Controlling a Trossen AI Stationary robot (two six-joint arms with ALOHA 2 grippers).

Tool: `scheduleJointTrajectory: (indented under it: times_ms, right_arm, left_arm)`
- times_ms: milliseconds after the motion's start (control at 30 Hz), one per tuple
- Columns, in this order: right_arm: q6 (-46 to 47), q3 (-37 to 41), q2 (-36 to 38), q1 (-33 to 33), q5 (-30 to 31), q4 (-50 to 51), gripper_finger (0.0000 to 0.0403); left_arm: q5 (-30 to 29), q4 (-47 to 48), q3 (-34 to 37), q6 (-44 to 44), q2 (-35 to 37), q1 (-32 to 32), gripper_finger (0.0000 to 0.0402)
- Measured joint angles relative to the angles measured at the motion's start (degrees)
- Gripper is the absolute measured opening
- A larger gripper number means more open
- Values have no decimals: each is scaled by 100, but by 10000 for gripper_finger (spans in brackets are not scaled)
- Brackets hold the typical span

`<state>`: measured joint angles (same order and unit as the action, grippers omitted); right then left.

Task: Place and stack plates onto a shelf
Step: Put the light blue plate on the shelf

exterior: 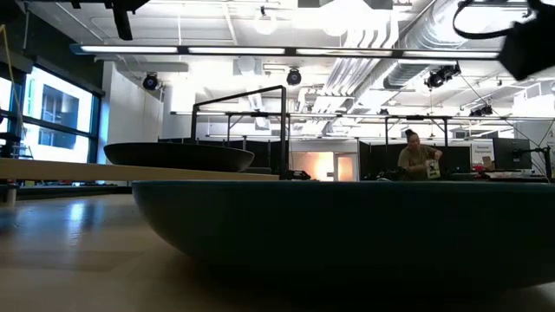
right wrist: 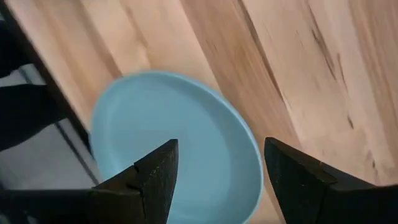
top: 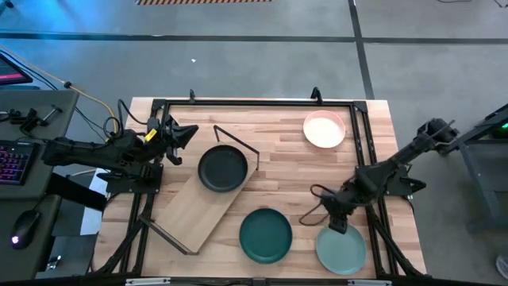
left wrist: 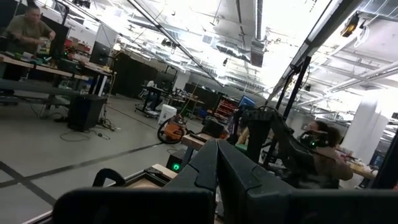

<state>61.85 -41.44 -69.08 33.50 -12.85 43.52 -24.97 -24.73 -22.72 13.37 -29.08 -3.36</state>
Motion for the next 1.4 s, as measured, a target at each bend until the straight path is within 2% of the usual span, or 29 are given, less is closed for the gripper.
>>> scheduleJointTrajectory:
  times_ms: [133, 233, 433, 767, 900, 1033, 1100, 1233, 1400]
  right_arm:
    - [535, 137, -9, 475, 615, -114, 220]
    - [503, 150, -132, 644, 874, -339, 220]
    - [-167, 143, -772, 695, 545, -584, 220]
    - [-681, 113, -1724, 690, 535, -645, 212]
    - [-625, 113, -1789, 701, 625, -580, 157]
    - [-532, 113, -1792, 701, 688, -402, 51]
    - [-530, 117, -1792, 701, 636, -371, 15]
    - [-256, 124, -1725, 686, 554, -335, 16]
    - [-119, 161, -1215, 666, 568, -111, 2]
  left_arm:
    - [-178, 21, 0, 0, -2, 1, 0]
    - [-279, 21, 0, 2, -4, 1, 0]
    - [-234, 38, 0, 0, -4, -12, 0]
    - [-227, 87, 0, 0, -4, -12, 0]
    - [-293, 89, 0, -1, -4, -12, 0]
    - [-401, 91, 0, -2, -4, -12, 0]
    - [-413, 91, 0, -2, -4, -12, 0]
    - [-445, 89, 0, -2, 0, -12, 0]
    - [-636, 89, 0, -7, 0, -12, 0]
